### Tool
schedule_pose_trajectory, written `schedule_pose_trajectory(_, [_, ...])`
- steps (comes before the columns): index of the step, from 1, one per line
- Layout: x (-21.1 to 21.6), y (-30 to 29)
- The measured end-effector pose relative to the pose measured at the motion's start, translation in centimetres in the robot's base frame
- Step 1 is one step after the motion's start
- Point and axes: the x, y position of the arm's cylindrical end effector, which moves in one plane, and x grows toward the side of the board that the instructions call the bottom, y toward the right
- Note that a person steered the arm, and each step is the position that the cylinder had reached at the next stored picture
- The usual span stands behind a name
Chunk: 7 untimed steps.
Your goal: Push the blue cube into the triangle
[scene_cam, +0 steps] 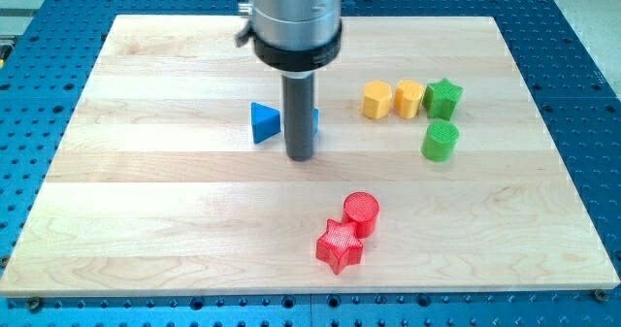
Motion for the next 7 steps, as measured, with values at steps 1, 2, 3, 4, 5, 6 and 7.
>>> schedule_pose_trajectory(1, [-1.2, 0.7])
schedule_pose_trajectory(2, [-1.3, 1.9])
schedule_pose_trajectory(3, [-3.1, 4.3])
schedule_pose_trajectory(4, [-3.4, 2.5])
schedule_pose_trajectory(5, [-3.5, 0.9])
schedule_pose_trajectory(6, [-9.7, 2.4])
schedule_pose_trajectory(7, [-15.0, 6.4])
